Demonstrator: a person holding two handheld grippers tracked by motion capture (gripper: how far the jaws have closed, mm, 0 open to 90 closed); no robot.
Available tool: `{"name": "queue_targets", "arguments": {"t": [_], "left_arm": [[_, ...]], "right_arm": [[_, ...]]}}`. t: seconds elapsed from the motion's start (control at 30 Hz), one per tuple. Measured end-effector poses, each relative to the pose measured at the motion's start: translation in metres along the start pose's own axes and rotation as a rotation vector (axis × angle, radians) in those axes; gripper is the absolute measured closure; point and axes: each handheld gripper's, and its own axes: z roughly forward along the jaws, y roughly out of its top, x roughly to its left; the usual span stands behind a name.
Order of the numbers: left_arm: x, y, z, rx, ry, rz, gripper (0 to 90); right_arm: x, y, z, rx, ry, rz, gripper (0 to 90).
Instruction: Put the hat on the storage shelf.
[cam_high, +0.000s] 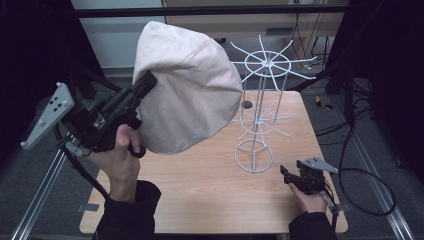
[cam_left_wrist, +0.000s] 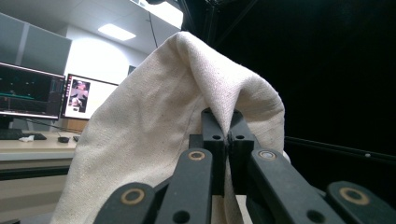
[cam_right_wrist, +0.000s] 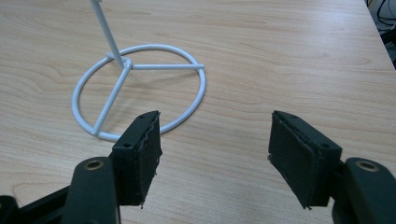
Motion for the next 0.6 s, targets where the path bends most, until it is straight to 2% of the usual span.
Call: {"name": "queue_targets", "arguments": {"t": [0.43,0.6], "left_arm": [[-0.011,-0.010,0.036,0.029,-0.034,-0.007,88.7],[-0.011,-0.020,0.051,0.061,-0.038,-0.019,88.7]], "right_arm": [[-0.001,0.000,0.001,0.000,0.006,0.007,34.5],[-0.001,0.000,0.000,-0.001,0.010,0.010,34.6]]}}
